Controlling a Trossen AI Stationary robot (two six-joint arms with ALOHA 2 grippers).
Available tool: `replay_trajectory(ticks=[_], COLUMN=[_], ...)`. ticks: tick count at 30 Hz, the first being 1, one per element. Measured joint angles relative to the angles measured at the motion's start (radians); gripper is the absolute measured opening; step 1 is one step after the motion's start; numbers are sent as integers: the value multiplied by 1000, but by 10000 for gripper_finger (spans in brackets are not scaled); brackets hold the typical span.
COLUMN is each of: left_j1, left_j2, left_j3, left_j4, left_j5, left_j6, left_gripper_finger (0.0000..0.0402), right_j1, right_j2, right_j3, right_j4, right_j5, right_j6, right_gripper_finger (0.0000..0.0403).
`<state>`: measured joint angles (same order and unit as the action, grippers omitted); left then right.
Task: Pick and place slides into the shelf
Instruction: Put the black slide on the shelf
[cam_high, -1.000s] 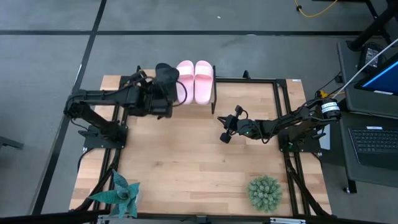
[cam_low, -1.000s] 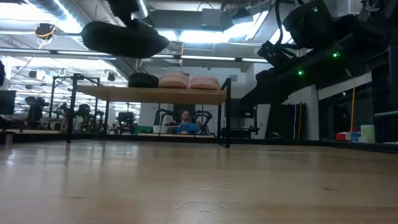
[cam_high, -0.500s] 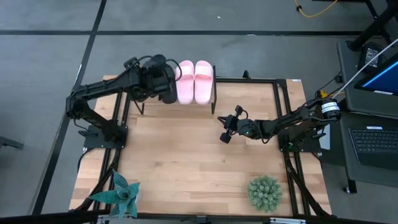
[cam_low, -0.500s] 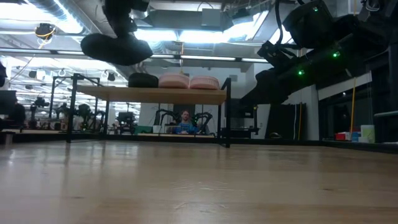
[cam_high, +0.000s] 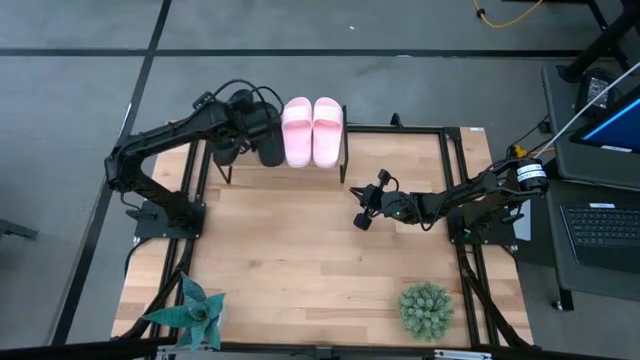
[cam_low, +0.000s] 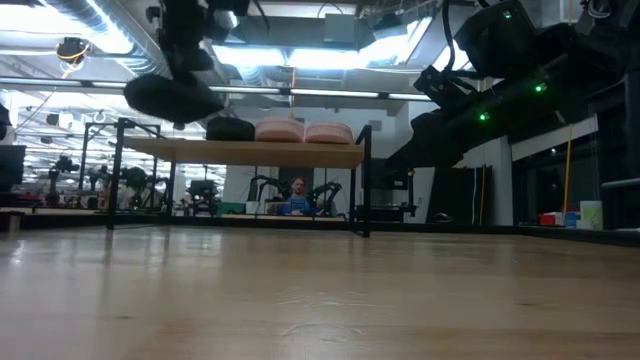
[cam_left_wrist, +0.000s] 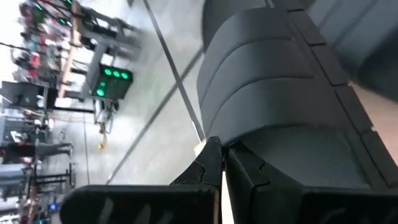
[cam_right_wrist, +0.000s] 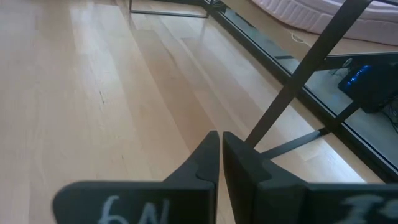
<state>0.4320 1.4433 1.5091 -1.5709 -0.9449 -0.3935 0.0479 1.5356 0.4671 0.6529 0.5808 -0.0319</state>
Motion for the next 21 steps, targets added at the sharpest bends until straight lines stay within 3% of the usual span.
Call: replay_trajectory(ticks=[9, 21], left_j1=[9, 9], left_j2=[1, 1], left_j3=[-85, -94], left_j4=[0, 0], left_j5=[20, 42], left_j6=[-57, -151], left_gripper_finger=[0, 0], right_j1=[0, 0], right_j2=[0, 0], right_j3=[0, 0], right_j4=[0, 0], right_j5=[0, 0], right_j6=[0, 0], right_gripper_finger=[23, 23])
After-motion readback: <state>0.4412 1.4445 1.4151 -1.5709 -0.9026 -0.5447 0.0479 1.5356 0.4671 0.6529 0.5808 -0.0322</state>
